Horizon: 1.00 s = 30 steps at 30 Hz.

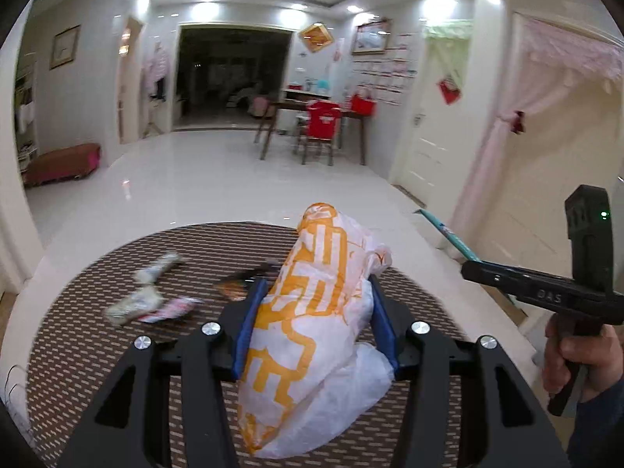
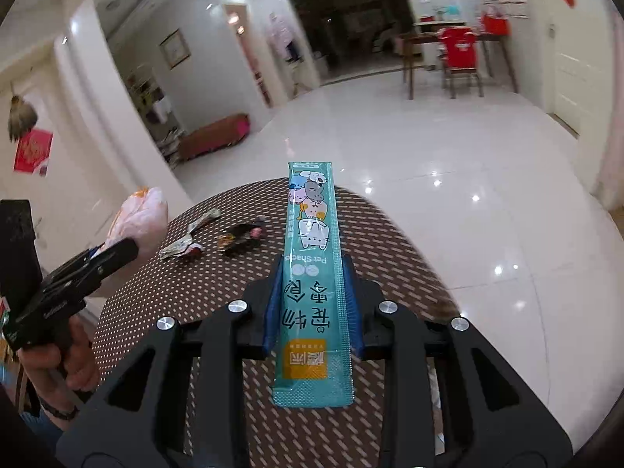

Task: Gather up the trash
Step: 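Carry both items to the blue bucket and open both grippers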

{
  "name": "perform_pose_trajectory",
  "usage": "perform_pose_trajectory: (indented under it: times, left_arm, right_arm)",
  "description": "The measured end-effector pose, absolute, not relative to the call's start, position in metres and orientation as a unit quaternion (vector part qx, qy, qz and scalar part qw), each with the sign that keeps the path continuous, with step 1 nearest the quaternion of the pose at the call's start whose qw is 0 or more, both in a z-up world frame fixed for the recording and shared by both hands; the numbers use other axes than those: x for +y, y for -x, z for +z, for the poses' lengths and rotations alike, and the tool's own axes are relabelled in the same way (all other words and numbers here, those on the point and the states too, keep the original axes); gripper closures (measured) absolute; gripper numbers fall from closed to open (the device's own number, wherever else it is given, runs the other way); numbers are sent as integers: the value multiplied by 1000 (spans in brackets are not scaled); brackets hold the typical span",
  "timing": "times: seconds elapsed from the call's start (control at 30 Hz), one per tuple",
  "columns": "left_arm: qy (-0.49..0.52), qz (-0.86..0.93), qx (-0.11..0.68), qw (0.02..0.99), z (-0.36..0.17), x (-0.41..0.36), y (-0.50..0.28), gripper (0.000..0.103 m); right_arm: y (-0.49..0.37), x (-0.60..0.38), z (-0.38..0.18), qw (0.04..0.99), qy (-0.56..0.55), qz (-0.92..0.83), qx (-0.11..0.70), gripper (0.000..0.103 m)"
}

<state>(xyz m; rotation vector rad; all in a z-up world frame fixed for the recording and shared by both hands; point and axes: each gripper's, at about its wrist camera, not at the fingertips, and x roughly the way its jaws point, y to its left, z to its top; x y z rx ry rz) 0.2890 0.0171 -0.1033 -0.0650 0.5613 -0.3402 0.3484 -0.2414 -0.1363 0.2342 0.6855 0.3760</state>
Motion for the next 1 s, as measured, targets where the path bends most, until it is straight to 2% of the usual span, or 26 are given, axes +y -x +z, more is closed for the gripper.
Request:
perform_pose_trajectory:
  times: [0.27,0.5,1.0]
  left_arm:
    - [17,-240,284,928,-104,-82,-258,53]
    - [8,-273,320,907,-132,-156,-247,52]
    - [-79,-292,436,848,-233,-283,-273,52]
  right_arm:
    - [-295,-327,-133,929,-162,125,308,75]
    - [-268,-388,-143,930,-194,68,304,75]
    - [-261,-490,-255,876,-262,-21,404,75]
